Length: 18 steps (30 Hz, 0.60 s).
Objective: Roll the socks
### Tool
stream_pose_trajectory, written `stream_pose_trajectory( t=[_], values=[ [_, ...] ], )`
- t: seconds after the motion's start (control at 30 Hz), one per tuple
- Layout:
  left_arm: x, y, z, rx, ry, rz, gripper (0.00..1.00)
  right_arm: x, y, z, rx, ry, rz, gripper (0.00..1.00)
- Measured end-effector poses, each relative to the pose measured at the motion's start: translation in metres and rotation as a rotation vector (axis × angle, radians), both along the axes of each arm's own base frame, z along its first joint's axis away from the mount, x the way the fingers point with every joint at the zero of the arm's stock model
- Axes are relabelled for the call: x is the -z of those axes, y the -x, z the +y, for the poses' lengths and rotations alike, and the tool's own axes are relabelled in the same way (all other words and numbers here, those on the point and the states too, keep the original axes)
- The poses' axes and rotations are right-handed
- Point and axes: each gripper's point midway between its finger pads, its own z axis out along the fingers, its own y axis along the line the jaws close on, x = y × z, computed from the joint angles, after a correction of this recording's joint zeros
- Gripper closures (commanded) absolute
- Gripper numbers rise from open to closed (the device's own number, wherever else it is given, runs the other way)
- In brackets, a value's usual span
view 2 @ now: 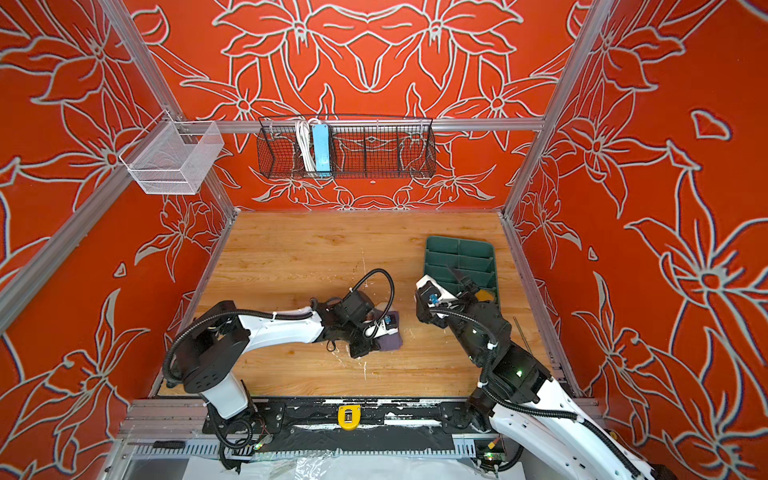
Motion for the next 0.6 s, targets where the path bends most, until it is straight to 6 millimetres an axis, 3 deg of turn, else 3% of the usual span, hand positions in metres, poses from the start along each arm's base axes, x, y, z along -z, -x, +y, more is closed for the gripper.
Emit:
stream_pose_trajectory(
  t=[0.17, 0.37, 0.47, 0.6],
  values=[
    [0.0, -0.004, 0.001, -0.027, 0.009, 0.092, 1.0, 0.068, 0.022, 0.014, -0.16, 0.275, 0.161, 0.02],
    [0.0, -0.007, -0.001, -0.055, -0.013, 0.195, 1.0, 0.139, 0.059, 0.036, -0.395, 0.579, 0.223, 0.01],
    [0.001, -0.006, -0.001, -0.063, -0.017, 0.228, 1.0, 0.166, 0.072, 0.046, -0.476, 0.666, 0.25, 0.02],
    [0.001, -0.006, -0.002, -0.069, -0.015, 0.255, 1.0, 0.182, 0.073, 0.065, -0.513, 0.704, 0.257, 0.07]
  ],
)
